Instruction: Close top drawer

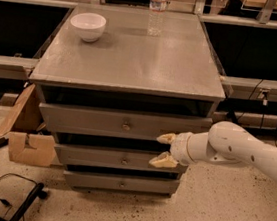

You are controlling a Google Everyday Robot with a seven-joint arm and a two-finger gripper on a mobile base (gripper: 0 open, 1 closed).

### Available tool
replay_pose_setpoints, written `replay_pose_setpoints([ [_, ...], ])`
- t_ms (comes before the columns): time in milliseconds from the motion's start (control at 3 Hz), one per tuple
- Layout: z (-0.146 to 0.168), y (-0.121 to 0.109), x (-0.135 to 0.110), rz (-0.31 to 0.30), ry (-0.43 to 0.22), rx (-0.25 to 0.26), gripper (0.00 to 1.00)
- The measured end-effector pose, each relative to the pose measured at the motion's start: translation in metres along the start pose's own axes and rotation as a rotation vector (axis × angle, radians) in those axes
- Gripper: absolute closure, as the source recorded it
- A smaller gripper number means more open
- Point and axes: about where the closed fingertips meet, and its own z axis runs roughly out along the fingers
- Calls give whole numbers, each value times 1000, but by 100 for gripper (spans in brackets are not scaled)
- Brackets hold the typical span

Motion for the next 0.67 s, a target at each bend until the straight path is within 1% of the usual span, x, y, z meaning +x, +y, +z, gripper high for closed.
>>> replay_pose_setpoints([
  [333, -12, 27, -14, -48, 61, -51, 66],
  [667, -37, 75, -25, -103, 197, -153, 89],
])
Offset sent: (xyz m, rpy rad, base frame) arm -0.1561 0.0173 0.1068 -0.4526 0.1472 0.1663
